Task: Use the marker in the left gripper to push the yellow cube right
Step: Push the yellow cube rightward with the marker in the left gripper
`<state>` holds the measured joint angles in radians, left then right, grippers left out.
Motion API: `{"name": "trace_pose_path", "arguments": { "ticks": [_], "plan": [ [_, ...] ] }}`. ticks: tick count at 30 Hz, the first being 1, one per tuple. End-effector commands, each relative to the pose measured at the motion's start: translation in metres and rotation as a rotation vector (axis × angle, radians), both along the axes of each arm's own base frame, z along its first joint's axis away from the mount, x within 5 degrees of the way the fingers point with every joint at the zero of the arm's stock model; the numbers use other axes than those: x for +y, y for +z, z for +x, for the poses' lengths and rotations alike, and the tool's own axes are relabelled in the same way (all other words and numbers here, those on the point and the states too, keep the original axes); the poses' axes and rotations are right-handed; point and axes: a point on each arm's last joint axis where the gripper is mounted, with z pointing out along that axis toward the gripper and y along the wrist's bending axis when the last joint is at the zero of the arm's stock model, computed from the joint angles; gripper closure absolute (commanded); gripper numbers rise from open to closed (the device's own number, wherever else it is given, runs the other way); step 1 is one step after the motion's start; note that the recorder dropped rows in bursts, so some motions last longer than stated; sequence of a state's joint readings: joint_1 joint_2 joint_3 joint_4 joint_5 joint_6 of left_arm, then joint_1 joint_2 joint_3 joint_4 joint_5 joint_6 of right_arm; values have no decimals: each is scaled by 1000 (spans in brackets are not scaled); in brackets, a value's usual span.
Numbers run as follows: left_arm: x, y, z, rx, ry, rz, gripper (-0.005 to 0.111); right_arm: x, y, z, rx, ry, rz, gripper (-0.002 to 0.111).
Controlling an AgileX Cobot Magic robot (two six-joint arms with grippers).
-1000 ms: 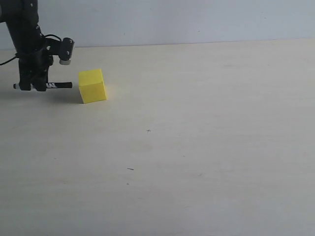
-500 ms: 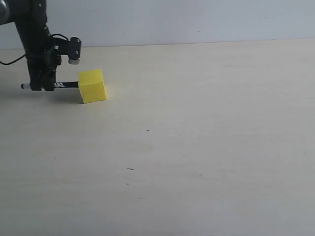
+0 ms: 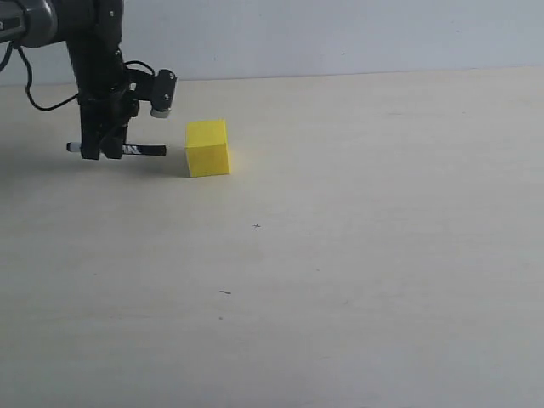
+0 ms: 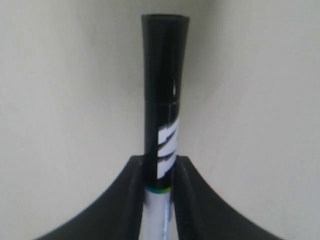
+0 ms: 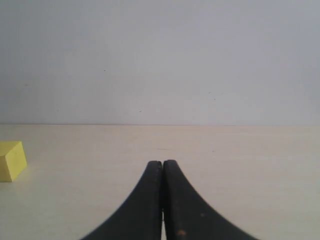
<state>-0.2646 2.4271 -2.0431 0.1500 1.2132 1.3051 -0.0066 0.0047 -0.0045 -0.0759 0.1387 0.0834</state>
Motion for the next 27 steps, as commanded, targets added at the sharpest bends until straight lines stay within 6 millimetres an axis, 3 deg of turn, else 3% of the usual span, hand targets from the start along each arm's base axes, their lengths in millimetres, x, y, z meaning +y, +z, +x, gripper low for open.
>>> {"name": "trace_pose_path", "arguments": {
  "ticks": [1,5,16,19,24,27],
  "plan": [
    [27,1,6,14,86,-51,107,0,-1,0,-5,1,-2,108],
    [23,1,5,18,89,-70,107,0,-1,0,-5,1,-2,108],
    [-58,1,-15,10,-87,-134,107,0,-1,0,-5,1,-2,108],
    [-60,1,-15,-2,-90,-136,107,0,-1,0,-5,1,-2,108],
    [-33,1,-10,18,107,-98,107,0,-1,0,-5,1,-2,108],
    [-37,1,-11,12,117,-88,107,0,-1,0,-5,1,-2,108]
  ]
}}
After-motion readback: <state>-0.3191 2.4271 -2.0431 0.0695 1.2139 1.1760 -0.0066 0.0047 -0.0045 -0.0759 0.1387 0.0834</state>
